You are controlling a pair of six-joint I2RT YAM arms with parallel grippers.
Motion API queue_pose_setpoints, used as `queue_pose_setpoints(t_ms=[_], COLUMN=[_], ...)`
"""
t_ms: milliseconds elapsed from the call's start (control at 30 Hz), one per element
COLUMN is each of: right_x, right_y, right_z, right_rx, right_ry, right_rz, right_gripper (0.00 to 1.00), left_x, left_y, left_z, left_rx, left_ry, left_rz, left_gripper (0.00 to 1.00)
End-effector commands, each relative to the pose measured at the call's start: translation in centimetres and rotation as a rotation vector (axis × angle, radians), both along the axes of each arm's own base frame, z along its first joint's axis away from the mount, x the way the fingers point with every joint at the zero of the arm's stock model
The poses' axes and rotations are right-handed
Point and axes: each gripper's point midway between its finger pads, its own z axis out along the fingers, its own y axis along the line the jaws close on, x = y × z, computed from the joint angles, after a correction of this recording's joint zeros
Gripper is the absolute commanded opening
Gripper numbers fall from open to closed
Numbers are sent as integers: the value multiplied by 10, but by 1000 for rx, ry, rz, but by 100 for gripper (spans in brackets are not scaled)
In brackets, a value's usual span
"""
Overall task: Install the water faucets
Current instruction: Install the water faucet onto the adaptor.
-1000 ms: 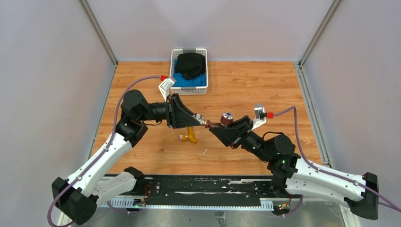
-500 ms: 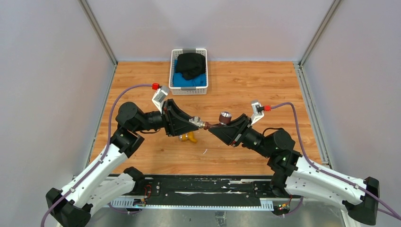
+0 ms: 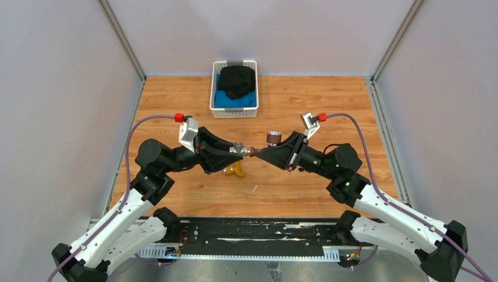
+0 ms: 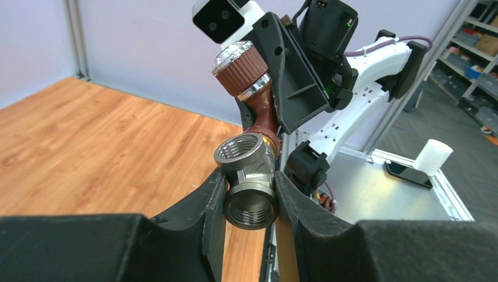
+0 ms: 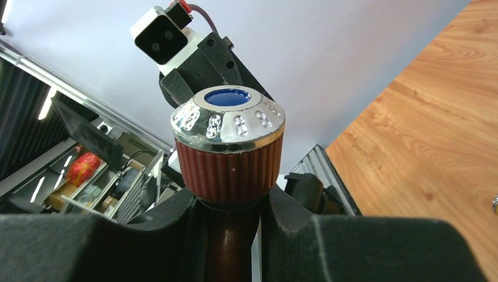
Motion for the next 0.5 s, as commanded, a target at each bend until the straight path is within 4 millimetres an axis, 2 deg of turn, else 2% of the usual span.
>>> queue_pose_setpoints(t_ms=[0,300,467], right_x=[7,6,12], right_y=[6,12,14], right_z=[9,14,15], right_rx=[10,-24,-52], right_ry=[90,142,165], right_rz=[48,183,212], right_gripper=[0,0,0], left_x=[-32,-27,-20], left_y=[-3,-3,-3], left_z=[1,3,-8], left_rx=[2,2,17], left_ry=[-133,-181,-203], left_rz=[-121,-94,-61], left_gripper=[0,0,0])
